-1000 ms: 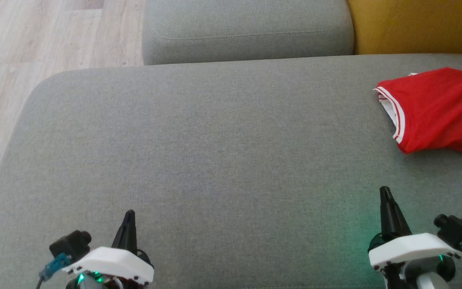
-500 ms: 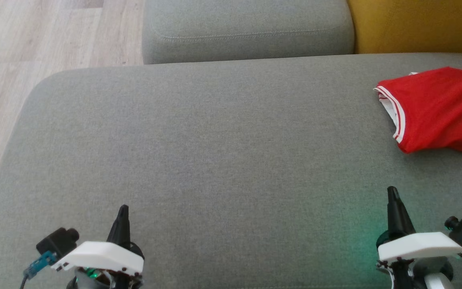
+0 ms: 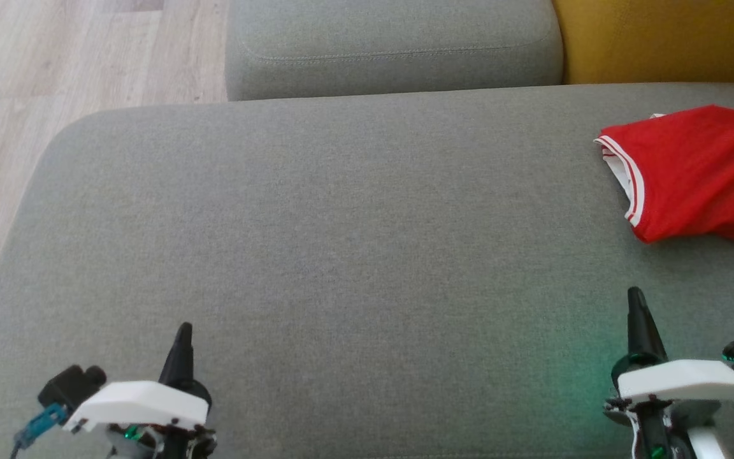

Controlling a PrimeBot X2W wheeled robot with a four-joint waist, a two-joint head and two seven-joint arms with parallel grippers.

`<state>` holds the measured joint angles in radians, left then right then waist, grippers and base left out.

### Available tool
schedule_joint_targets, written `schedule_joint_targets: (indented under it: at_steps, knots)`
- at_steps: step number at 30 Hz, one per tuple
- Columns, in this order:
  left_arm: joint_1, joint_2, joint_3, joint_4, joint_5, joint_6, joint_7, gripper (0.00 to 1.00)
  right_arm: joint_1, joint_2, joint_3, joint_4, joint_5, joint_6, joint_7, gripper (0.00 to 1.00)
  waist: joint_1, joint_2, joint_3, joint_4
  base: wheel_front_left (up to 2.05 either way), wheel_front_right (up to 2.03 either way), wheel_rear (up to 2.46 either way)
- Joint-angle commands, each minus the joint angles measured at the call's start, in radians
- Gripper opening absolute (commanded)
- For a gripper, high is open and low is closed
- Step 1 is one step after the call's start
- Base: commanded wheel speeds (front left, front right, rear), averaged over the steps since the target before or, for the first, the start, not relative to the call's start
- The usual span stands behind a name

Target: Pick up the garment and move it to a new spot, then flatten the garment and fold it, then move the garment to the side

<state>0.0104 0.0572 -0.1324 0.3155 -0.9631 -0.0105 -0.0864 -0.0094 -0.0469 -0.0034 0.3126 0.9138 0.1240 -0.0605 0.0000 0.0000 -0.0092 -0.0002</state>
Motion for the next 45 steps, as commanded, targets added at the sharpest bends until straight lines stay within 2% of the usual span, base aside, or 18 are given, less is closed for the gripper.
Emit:
schedule_joint_targets:
  at_steps: [1, 45]
  knots:
    - [-0.062, 0.008, 0.034, -0.039, -0.029, -0.012, 0.008, 0.00, -0.052, -0.017, 0.004, -0.040, 0.034, 0.003, 0.009, 0.00, 0.0000, 0.0000, 0.000, 0.000, 0.00, 0.00, 0.00]
    - [-0.101, 0.006, 0.173, -0.062, -0.476, -0.089, 0.135, 0.00, -0.084, -0.018, -0.062, -0.061, 0.516, 0.006, 0.114, 0.00, 0.0000, 0.0000, 0.009, 0.000, 0.00, 0.00, 0.00]
